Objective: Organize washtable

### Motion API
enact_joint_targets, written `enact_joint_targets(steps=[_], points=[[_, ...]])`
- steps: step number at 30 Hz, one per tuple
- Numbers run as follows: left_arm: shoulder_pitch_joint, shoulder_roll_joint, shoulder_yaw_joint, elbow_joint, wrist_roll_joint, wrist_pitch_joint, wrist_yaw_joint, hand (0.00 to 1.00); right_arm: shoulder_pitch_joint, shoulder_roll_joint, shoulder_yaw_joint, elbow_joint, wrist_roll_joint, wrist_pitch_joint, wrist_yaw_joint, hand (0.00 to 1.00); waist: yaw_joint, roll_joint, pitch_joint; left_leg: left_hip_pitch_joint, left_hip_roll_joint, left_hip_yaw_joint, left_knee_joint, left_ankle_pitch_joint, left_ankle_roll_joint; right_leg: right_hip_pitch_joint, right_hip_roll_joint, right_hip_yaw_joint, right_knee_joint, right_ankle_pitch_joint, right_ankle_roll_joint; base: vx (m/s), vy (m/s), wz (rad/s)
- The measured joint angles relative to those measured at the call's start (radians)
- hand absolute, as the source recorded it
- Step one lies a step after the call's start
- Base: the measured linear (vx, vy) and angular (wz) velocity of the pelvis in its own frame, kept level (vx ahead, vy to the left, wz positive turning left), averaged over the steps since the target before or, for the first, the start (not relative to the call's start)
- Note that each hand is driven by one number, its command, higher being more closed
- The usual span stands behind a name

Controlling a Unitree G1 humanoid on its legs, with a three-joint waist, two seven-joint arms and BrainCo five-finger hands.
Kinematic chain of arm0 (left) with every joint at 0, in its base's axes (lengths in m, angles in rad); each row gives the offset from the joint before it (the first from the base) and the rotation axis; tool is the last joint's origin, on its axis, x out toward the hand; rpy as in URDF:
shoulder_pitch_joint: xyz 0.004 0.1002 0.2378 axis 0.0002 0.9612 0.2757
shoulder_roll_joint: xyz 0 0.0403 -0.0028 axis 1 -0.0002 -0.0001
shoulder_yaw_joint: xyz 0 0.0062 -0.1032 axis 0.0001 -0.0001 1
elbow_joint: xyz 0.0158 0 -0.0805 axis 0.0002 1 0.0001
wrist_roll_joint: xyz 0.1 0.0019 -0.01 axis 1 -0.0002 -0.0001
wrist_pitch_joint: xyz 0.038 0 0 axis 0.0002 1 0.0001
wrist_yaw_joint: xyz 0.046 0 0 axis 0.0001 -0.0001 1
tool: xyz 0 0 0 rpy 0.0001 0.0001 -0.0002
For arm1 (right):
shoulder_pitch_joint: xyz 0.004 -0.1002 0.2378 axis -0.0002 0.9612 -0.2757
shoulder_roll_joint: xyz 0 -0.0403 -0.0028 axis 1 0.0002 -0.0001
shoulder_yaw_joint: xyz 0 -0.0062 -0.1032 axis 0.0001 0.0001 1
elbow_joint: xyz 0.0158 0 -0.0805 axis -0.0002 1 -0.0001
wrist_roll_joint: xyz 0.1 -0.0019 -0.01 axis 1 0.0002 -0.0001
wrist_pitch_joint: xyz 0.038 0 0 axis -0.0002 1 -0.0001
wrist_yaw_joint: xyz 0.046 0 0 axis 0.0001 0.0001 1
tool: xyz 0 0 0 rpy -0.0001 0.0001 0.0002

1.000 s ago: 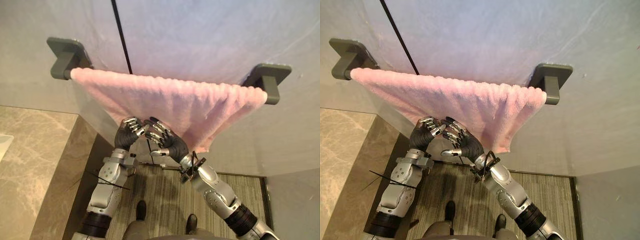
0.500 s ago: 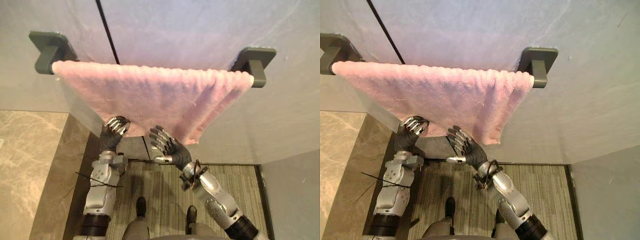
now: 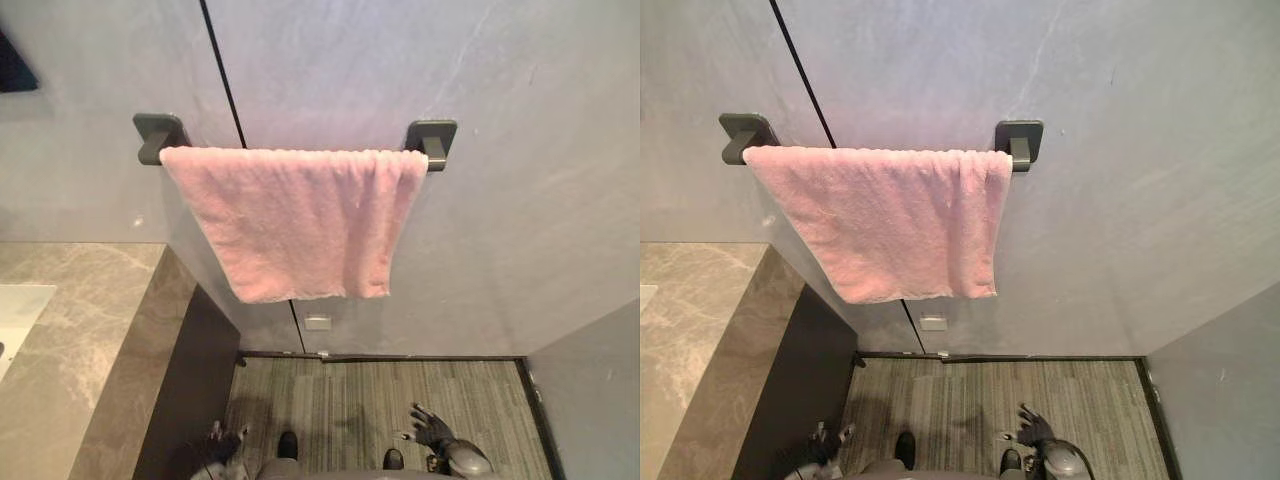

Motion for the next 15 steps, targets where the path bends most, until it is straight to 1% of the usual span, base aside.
enact_joint_targets(steps=[1, 2, 3, 4, 5, 6, 7, 8, 9, 10, 11, 12, 13, 14, 15], points=[[-0.020, 0.013, 0.006, 0.000, 0.001, 0.003, 0.000, 0.00, 0.000, 0.012, -0.031, 0.010, 0.002, 0.001, -0.007, 0.00, 0.005, -0.014, 0.015, -0.032, 0.004, 0.030, 0.114, -0.035, 0.045, 0.004, -0.009, 0.000, 0.004, 0.007, 0.001, 0.07, -0.049, 0.03], [-0.026, 0.021, 0.009, -0.006, 0.001, 0.003, -0.001, 0.00, 0.004, 0.005, -0.053, 0.006, -0.007, 0.002, -0.018, 0.00, 0.012, -0.028, 0.033, -0.080, 0.014, 0.047, 0.359, -0.062, 0.081, -0.011, -0.020, 0.007, 0.033, 0.011, -0.008, 0.06, -0.074, -0.17], [-0.024, 0.016, 0.010, -0.013, 0.003, 0.001, -0.001, 0.00, 0.023, -0.015, -0.058, -0.002, -0.031, 0.010, -0.019, 0.00, 0.006, -0.025, 0.035, -0.082, 0.041, 0.057, 0.561, -0.076, 0.089, -0.011, -0.026, 0.013, 0.056, 0.010, -0.010, -0.01, -0.063, -0.27], [-0.023, -0.005, 0.004, -0.018, 0.003, 0.000, -0.002, 0.00, 0.053, -0.041, -0.060, -0.012, -0.043, 0.012, -0.019, 0.00, 0.000, -0.003, 0.031, -0.050, 0.071, 0.034, 0.622, -0.047, 0.051, 0.003, -0.017, 0.012, 0.059, 0.009, -0.009, -0.03, -0.040, -0.16], [-0.024, -0.019, -0.006, -0.027, 0.003, -0.001, -0.002, 0.00, 0.058, -0.055, -0.060, -0.014, -0.053, 0.013, -0.019, 0.00, -0.006, 0.015, 0.030, -0.038, 0.068, 0.011, 0.587, -0.053, 0.029, 0.009, -0.012, 0.012, 0.056, 0.008, -0.008, -0.04, 0.041, 0.01], [-0.024, -0.026, -0.037, -0.051, 0.003, -0.005, -0.004, 0.00, 0.056, -0.058, -0.068, -0.012, -0.068, 0.017, -0.019, 0.00, -0.020, 0.022, 0.028, 0.014, 0.036, 0.000, 0.483, -0.063, 0.016, 0.006, -0.021, 0.016, 0.046, 0.008, -0.006, -0.05, 0.014, 0.05], [-0.022, -0.022, -0.065, -0.066, 0.004, -0.011, -0.005, 0.00, 0.063, -0.052, -0.068, -0.013, -0.078, 0.017, -0.018, 0.00, -0.025, -0.013, 0.021, 0.068, 0.014, -0.030, 0.404, -0.086, -0.003, -0.015, -0.041, 0.023, 0.024, 0.011, -0.004, -0.15, 0.068, -0.13], [-0.033, -0.030, -0.097, -0.078, 0.004, -0.011, -0.006, 0.00, 0.052, -0.051, -0.070, -0.005, -0.082, 0.016, -0.016, 0.00, -0.020, 0.018, 0.022, 0.071, 0.034, -0.066, 0.469, -0.156, -0.026, -0.036, -0.014, 0.025, 0.026, 0.044, -0.008, -0.14, 0.048, -0.25], [-0.033, -0.033, -0.110, -0.086, 0.005, -0.011, -0.010, 0.00, 0.041, -0.054, -0.070, -0.004, -0.084, 0.016, -0.016, 0.00, -0.018, 0.035, 0.025, 0.077, 0.048, -0.073, 0.474, -0.168, -0.030, -0.047, 0.004, 0.026, 0.025, 0.054, -0.010, -0.16, 0.121, -0.23], [-0.036, -0.033, -0.128, -0.103, 0.008, -0.012, -0.019, 0.00, 0.020, -0.056, -0.070, -0.004, -0.083, 0.016, -0.017, 0.00, -0.028, 0.058, 0.029, 0.094, 0.067, -0.082, 0.427, -0.222, -0.041, -0.087, 0.025, 0.015, 0.040, 0.068, -0.009, -0.22, 0.149, -0.12], [-0.042, -0.026, -0.139, -0.122, 0.013, -0.015, -0.023, 0.00, -0.006, -0.053, -0.067, -0.004, -0.083, 0.016, -0.017, 0.00, -0.037, 0.055, 0.040, 0.108, 0.064, -0.078, 0.363, -0.247, -0.058, -0.126, 0.024, 0.024, 0.059, 0.086, -0.006, -0.26, 0.158, -0.09], [-0.044, -0.017, -0.148, -0.126, 0.020, -0.021, -0.023, 0.00, -0.019, -0.042, -0.065, -0.010, -0.082, 0.015, -0.019, 0.00, -0.040, 0.036, 0.059, 0.118, 0.055, -0.070, 0.322, -0.255, -0.058, -0.142, 0.014, 0.033, 0.066, 0.100, -0.001, -0.33, 0.159, -0.08], [-0.042, -0.009, -0.162, -0.127, 0.028, -0.021, -0.025, 0.00, -0.027, -0.032, -0.043, -0.037, -0.079, 0.015, -0.023, 0.00, -0.042, 0.015, 0.087, 0.135, 0.036, -0.049, 0.278, -0.268, -0.044, -0.155, -0.003, 0.043, 0.068, 0.120, 0.012, -0.23, 0.111, -0.04], [-0.040, -0.007, -0.166, -0.125, 0.034, -0.021, -0.025, 0.00, -0.027, -0.028, -0.032, -0.054, -0.079, 0.015, -0.030, 0.00, -0.044, 0.004, 0.097, 0.142, 0.024, -0.034, 0.261, -0.278, -0.037, -0.165, -0.009, 0.047, 0.069, 0.133, 0.022, -0.32, 0.152, -0.14], [-0.039, -0.003, -0.168, -0.120, 0.044, -0.021, -0.027, 0.00, -0.017, -0.014, 0.003, -0.094, -0.078, 0.013, -0.039, 0.00, -0.042, -0.024, 0.113, 0.144, -0.015, 0.002, 0.250, -0.301, -0.005, -0.183, -0.036, 0.076, 0.057, 0.172, 0.042, -0.28, 0.150, -0.27]])
